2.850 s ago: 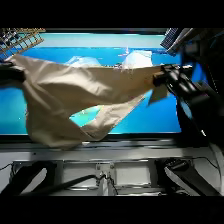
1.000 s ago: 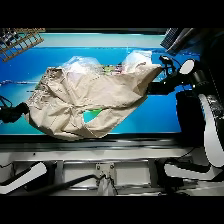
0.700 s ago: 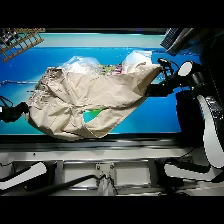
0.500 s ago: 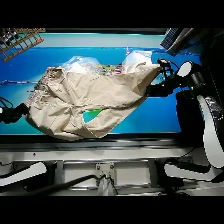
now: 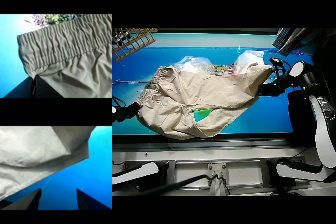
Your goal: Fold the clothes and pants, and hang the long-sleeved shirts on hangers.
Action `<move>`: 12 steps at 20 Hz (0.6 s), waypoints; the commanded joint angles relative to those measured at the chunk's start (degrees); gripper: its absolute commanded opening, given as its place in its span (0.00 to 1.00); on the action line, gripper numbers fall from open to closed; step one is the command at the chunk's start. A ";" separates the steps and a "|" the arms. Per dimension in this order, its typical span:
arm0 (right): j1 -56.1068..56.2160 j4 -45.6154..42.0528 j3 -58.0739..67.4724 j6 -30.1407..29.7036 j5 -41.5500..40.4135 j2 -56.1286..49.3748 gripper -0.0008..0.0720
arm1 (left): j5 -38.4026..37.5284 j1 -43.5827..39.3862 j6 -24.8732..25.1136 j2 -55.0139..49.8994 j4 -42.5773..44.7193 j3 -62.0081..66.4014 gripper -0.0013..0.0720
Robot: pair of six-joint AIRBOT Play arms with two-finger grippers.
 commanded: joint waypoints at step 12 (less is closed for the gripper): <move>0.09 10.73 -28.33 1.51 -20.31 4.52 0.66 | -4.04 14.47 -6.27 13.66 12.24 1.95 0.03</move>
